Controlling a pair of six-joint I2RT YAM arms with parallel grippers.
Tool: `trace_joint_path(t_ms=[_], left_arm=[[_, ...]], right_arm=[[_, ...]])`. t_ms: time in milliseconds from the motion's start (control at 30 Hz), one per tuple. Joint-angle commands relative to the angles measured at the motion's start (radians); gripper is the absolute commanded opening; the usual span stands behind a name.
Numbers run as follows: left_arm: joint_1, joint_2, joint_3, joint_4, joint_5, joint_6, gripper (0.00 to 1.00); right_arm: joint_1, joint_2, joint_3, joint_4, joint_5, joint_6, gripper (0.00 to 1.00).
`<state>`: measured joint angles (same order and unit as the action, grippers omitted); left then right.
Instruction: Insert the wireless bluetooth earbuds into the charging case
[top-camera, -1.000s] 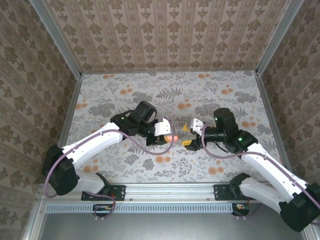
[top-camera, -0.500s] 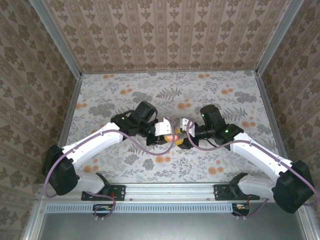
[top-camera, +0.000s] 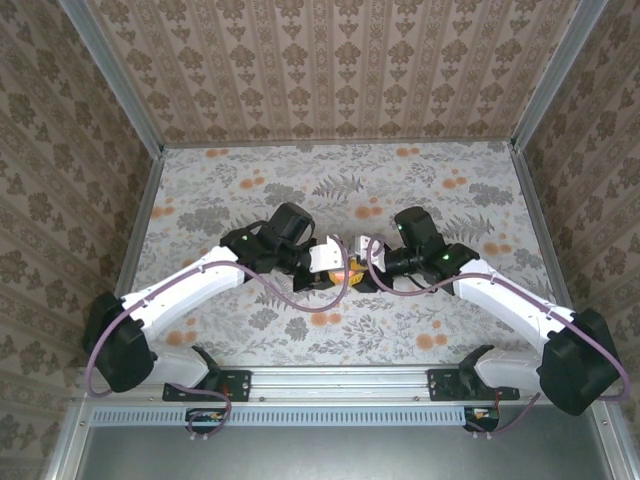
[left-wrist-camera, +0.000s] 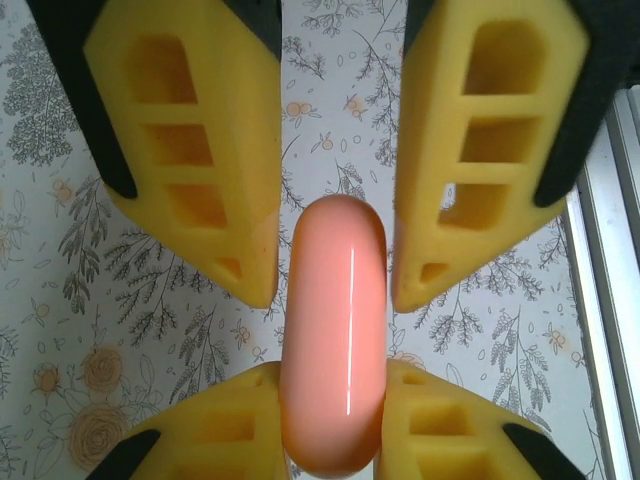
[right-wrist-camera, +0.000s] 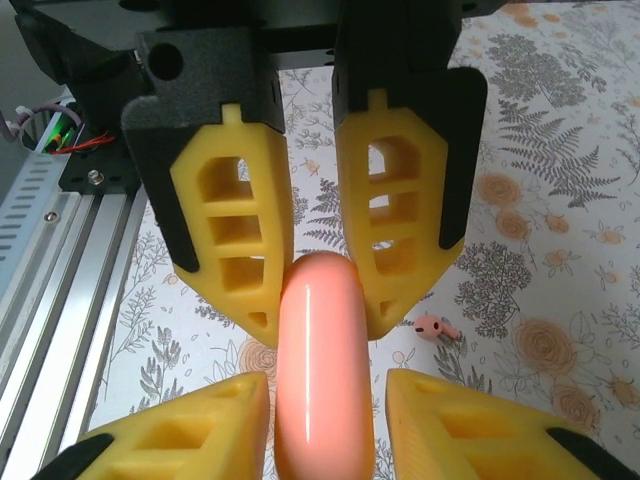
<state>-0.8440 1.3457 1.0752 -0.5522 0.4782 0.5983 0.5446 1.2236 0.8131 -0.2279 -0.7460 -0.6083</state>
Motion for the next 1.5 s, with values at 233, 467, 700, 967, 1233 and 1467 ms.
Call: trace_joint_path(t_ms=[233, 467, 700, 967, 1233, 1467], left_arm=[[-0.006, -0.048, 0.012, 0.032, 0.022, -0.024, 0.16], [0.045, -0.116, -0.103, 0.19, 0.082, -0.094, 0.52], [0.149, -0.223, -0.272, 0.43, 0.286, -0.199, 0.64], [0.16, -0.22, -0.289, 0.461, 0.375, -0.201, 0.59], [0.158, -0.188, -0.265, 0.459, 0.454, -0.211, 0.49], [0.153, -0.19, -0.261, 0.472, 0.478, -0.214, 0.45]], right_arm=[[0.004, 0.007, 0.043, -0.011, -0.041, -0.044, 0.21], [-0.015, -0.036, 0.008, 0.041, -0.081, -0.031, 0.2], [-0.044, -0.068, -0.034, 0.142, -0.194, 0.025, 0.2], [-0.044, -0.058, -0.022, 0.2, -0.312, 0.071, 0.2], [-0.043, -0.055, -0.017, 0.223, -0.323, 0.088, 0.2], [-0.044, -0.05, -0.021, 0.24, -0.323, 0.101, 0.2]])
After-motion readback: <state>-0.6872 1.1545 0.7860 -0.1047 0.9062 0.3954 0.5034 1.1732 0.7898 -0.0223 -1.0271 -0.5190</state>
